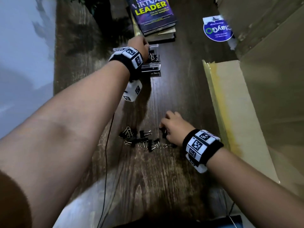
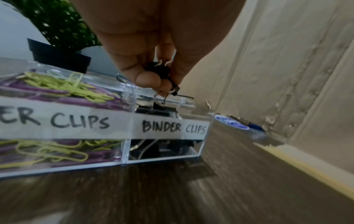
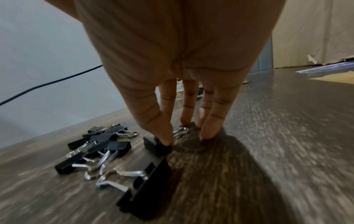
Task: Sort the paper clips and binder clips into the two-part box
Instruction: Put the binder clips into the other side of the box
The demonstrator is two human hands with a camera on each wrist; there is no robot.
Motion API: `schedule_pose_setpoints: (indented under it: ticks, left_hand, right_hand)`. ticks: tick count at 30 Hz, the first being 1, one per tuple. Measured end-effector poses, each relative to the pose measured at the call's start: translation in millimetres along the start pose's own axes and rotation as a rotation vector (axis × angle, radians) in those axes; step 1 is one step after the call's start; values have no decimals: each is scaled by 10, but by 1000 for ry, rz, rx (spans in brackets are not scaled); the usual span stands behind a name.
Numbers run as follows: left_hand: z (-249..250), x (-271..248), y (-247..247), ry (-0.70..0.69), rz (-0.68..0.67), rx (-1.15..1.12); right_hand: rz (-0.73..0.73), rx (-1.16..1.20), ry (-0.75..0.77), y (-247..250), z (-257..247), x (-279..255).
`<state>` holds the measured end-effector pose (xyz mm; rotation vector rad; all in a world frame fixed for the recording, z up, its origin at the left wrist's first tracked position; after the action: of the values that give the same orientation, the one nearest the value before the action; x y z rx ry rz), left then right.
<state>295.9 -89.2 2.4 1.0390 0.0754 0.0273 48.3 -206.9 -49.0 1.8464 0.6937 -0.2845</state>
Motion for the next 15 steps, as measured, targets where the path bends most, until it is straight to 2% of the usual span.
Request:
schedule_pose_setpoints:
  ticks: [4,9,12,15]
  left_hand:
    - [44,32,-149,-64,-58,88]
    - [34,-76,-20,-155,-10,105]
    - [-93,-291,138,-194,33,153]
    - [-375,-727,163,-187,12,112]
  right_hand:
    - [30,-24,49,-36,10,44]
    - [81,-58,74,-42,30,77]
    - [149,-90,105,-19,1,54]
    - [139,-130,143,-47,-42,32]
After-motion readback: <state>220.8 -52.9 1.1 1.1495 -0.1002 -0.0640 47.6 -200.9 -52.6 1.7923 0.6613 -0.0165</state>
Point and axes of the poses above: each hand's wrist, its own x-axis towards the middle knuckle, its own y-axis out of the back of the hand, z = x × y, the point moved 7 cm from there along x, towards the middle knuckle, and after that the axes turned 6 degrees about z, right-handed, at the moved point
